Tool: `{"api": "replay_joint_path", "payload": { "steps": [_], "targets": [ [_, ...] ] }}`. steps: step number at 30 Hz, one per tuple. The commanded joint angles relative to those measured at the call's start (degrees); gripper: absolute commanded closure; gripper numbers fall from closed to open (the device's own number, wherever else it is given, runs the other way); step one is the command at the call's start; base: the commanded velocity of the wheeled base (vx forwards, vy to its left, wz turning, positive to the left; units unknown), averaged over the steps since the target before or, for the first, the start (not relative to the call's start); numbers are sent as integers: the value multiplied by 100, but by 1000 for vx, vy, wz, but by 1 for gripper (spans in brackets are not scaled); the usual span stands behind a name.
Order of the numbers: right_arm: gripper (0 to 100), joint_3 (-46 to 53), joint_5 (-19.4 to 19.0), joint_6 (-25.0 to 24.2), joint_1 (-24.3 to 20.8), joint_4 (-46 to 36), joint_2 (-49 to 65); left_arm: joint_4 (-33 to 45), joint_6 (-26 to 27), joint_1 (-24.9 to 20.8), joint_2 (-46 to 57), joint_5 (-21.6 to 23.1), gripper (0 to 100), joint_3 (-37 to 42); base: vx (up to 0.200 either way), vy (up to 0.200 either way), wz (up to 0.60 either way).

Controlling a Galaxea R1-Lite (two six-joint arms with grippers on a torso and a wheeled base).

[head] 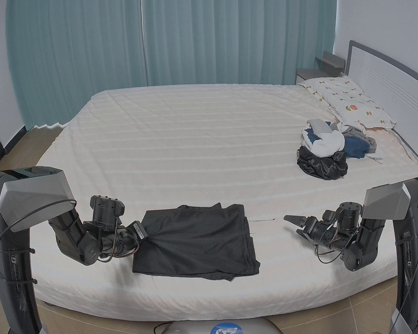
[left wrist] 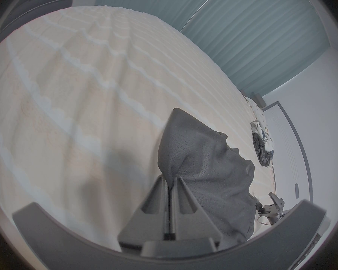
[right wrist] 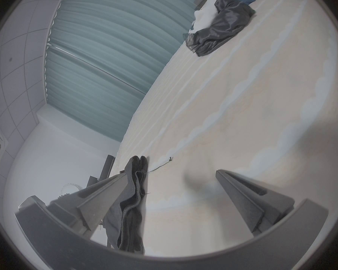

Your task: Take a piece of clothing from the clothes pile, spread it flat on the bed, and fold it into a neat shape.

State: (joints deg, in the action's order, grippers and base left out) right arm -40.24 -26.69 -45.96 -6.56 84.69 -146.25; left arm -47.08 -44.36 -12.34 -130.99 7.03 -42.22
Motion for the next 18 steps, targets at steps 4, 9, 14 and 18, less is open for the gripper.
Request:
{"api": "replay_joint_path", "payload": {
  "steps": [4,9,14,18],
  "targets": [
    [0,-1,5,-1,-3,4,9,-12,-2,-67,3,9,100,126,0,0,0],
    [0,43,23,-1,-12,65,18,-56,-2,-111,144,17,0,293,0,0,0],
    [0,210,146,8,-276,268,176,-179,-2,-111,179,17,0,187,0,0,0],
    [0,535,339,8,-750,355,431,-504,-20,-102,47,0,0,-340,0,0,0]
  ]
}}
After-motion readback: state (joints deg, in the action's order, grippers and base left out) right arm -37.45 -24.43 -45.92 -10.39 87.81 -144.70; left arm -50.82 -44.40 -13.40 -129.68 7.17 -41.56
